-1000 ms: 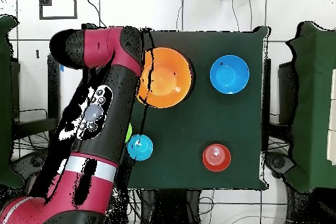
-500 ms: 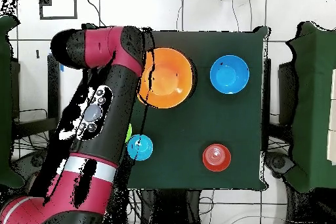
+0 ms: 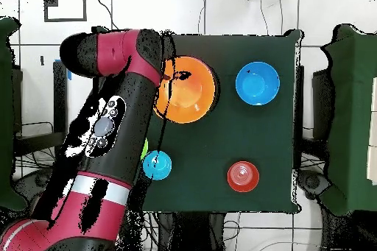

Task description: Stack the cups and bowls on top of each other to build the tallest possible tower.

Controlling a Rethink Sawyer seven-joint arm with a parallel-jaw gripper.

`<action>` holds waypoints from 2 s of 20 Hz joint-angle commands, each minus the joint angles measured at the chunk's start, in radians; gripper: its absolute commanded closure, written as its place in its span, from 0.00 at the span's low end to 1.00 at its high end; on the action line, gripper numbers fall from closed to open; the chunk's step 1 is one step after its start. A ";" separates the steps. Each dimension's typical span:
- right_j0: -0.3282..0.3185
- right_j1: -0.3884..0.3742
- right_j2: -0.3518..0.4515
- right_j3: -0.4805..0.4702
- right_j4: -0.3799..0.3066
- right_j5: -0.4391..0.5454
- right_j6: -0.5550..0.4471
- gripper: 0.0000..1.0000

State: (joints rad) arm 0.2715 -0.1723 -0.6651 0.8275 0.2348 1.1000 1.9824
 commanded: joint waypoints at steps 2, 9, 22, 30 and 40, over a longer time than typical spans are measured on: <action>0.006 0.036 0.052 0.045 -0.070 -0.041 0.127 0.00; 0.020 0.020 0.054 0.084 -0.068 -0.061 0.119 0.00; -0.007 0.039 0.070 0.021 -0.048 -0.023 0.086 0.00; -0.045 0.094 0.062 -0.174 -0.007 0.109 0.079 0.00; -0.048 0.099 0.079 -0.214 0.006 0.140 0.069 0.00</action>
State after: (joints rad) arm 0.2398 -0.1056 -0.6806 0.6450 0.2364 1.1418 1.9824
